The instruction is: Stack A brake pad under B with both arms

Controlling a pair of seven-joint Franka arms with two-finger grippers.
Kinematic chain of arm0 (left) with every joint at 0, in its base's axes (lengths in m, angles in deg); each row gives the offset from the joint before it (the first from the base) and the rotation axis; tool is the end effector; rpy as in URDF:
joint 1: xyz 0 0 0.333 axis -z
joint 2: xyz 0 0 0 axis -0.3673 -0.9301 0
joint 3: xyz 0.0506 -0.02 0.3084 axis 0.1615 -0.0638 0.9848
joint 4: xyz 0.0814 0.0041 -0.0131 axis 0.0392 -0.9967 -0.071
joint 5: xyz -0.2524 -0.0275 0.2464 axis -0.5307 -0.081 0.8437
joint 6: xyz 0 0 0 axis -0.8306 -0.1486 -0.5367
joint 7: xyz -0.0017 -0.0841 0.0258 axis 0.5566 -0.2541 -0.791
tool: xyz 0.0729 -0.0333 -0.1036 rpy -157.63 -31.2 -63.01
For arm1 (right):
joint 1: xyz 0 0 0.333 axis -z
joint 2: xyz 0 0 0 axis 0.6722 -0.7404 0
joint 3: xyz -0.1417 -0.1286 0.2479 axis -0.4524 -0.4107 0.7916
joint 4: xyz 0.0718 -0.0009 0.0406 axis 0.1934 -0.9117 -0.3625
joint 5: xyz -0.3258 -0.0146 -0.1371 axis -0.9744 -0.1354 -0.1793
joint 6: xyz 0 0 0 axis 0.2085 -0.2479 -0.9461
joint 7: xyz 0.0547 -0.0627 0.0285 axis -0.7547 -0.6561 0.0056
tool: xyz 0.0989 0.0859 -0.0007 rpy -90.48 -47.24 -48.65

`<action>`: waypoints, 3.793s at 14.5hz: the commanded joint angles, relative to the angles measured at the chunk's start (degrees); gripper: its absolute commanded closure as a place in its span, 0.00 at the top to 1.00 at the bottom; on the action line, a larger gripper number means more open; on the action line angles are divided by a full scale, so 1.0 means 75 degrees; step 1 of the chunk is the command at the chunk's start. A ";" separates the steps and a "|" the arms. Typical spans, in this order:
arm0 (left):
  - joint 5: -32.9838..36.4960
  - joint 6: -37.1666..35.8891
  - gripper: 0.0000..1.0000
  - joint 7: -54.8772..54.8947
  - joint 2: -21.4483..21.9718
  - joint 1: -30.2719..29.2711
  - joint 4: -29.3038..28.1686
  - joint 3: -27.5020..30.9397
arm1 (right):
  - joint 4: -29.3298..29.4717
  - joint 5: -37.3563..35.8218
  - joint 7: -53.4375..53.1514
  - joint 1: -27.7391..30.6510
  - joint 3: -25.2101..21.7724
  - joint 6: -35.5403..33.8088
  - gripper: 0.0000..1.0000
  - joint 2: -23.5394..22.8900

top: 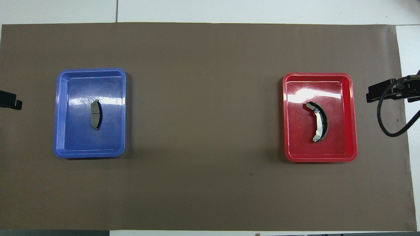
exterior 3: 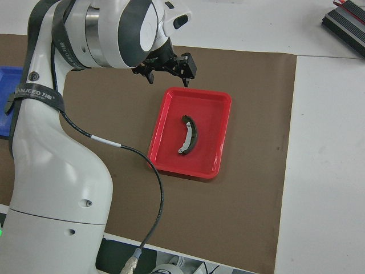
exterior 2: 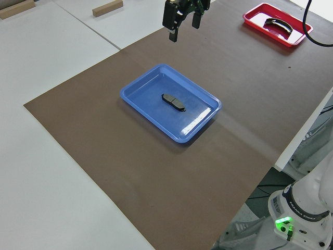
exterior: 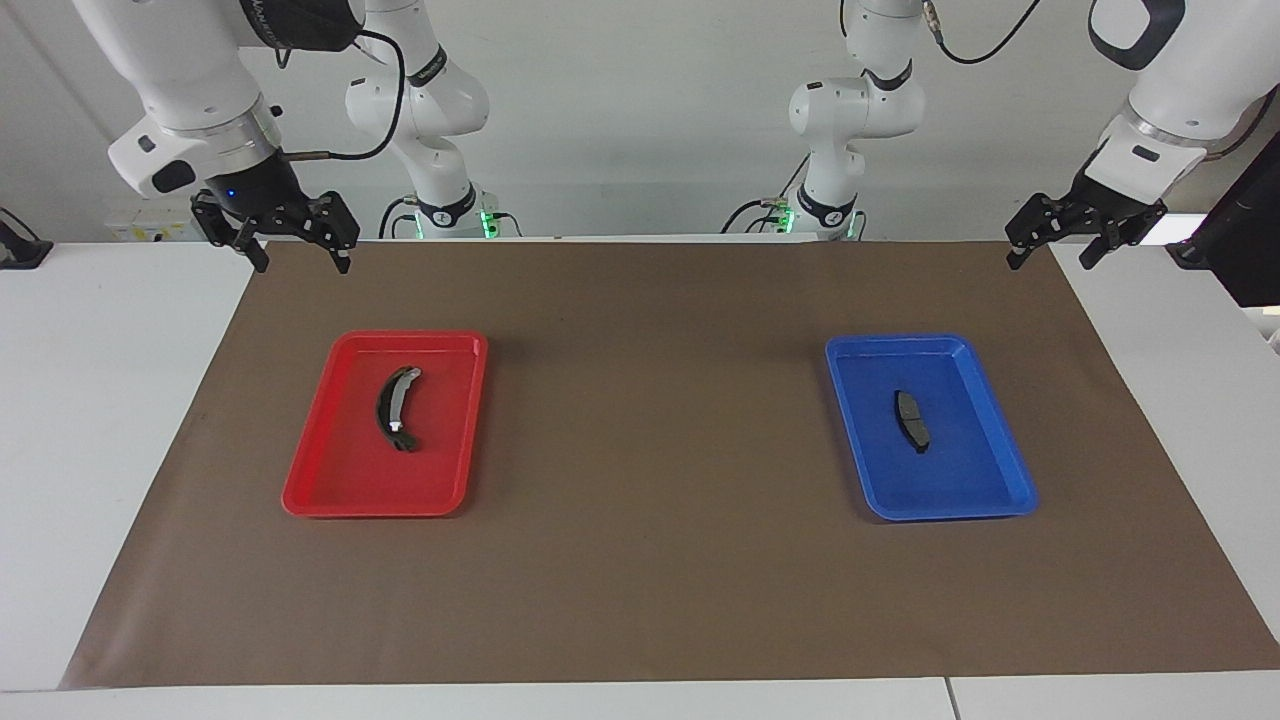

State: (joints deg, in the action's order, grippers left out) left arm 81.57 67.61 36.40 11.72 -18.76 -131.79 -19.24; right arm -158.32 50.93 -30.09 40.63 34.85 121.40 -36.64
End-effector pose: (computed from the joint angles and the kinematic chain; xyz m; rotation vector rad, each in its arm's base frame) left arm 0.4994 0.0198 0.6055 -3.1358 0.1406 0.0415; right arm 0.5031 -0.0031 0.6088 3.1143 -0.0474 -0.0334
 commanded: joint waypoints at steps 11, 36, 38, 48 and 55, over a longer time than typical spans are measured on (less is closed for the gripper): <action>-0.0054 0.0994 0.99 -0.0110 0.0649 0.0248 -0.1339 0.0039 | -0.0099 0.0004 0.0058 0.0097 0.0030 0.0075 1.00 0.0074; -0.0042 0.6841 0.98 -0.2103 -0.1343 0.0788 -0.4749 0.0016 | -0.2460 0.0004 0.0139 0.0097 0.0018 0.2343 1.00 0.0800; -0.0042 0.6959 0.97 -0.2091 -0.1588 0.0823 -0.4761 0.0016 | -0.2887 0.0097 0.0279 0.0097 0.0018 0.2792 1.00 0.0557; 0.0028 0.6715 0.01 -0.0673 -0.1496 0.0787 -0.4610 0.0039 | -0.5736 0.0531 0.2143 0.0307 0.0006 0.7234 1.00 -0.0592; -0.0030 0.5188 0.01 -0.1349 -0.1566 0.2237 -0.2757 -0.0008 | -0.6064 0.0531 0.2097 0.0343 0.0006 0.7774 0.94 -0.0980</action>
State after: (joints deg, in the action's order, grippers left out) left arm 81.59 106.35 29.61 0.35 -6.80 -153.59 -19.78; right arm -203.09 53.76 -15.82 42.63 34.68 178.74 -44.09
